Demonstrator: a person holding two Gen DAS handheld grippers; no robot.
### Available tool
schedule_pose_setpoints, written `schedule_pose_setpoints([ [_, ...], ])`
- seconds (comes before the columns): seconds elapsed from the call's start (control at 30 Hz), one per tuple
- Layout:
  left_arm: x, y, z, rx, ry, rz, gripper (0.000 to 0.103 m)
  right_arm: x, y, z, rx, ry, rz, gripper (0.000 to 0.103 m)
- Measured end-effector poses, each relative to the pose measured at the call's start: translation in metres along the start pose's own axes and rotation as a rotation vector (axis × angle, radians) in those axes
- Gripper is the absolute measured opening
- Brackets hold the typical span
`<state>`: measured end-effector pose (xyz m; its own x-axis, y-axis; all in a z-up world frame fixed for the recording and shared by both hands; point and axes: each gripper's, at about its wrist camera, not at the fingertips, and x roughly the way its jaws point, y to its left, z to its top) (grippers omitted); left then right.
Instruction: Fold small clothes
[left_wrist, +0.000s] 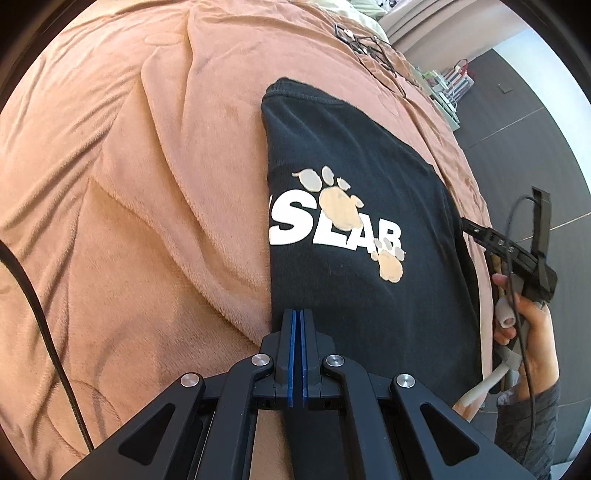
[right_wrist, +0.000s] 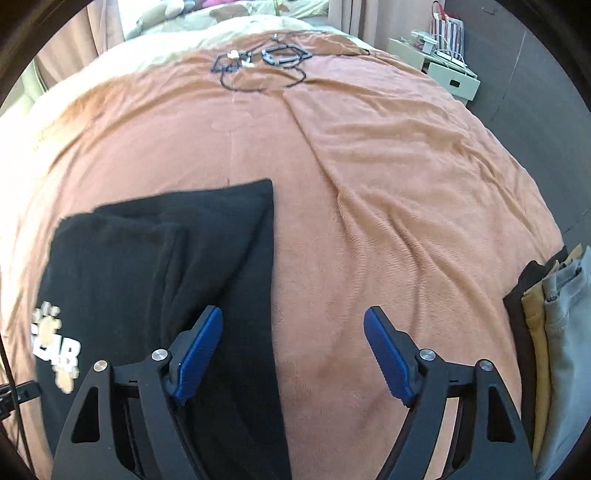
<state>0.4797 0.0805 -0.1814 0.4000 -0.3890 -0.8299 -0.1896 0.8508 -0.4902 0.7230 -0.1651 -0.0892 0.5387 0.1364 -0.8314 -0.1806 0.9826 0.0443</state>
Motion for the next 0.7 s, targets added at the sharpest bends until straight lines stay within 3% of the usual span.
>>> schedule_pose_setpoints([
  [0.2,-0.001,0.0,0.006,-0.006,-0.013,0.018,0.0,-0.01,-0.009,-0.002,0.005,-0.017,0.18,0.078],
  [0.3,0.0,0.001,0.006,-0.011,-0.013,0.018,0.0,-0.001,-0.01,0.002,0.033,0.02,0.329,0.076],
  [0.43,0.003,-0.001,0.008,-0.015,-0.01,0.017,0.0,0.022,-0.026,0.014,0.123,0.061,0.433,0.051],
  [0.57,0.004,0.001,0.011,-0.01,-0.007,0.015,0.0,0.054,-0.043,0.025,0.196,0.1,0.475,0.045],
  [0.7,0.007,0.002,0.02,-0.012,-0.015,0.015,0.0,0.079,-0.052,0.033,0.269,0.112,0.513,0.025],
])
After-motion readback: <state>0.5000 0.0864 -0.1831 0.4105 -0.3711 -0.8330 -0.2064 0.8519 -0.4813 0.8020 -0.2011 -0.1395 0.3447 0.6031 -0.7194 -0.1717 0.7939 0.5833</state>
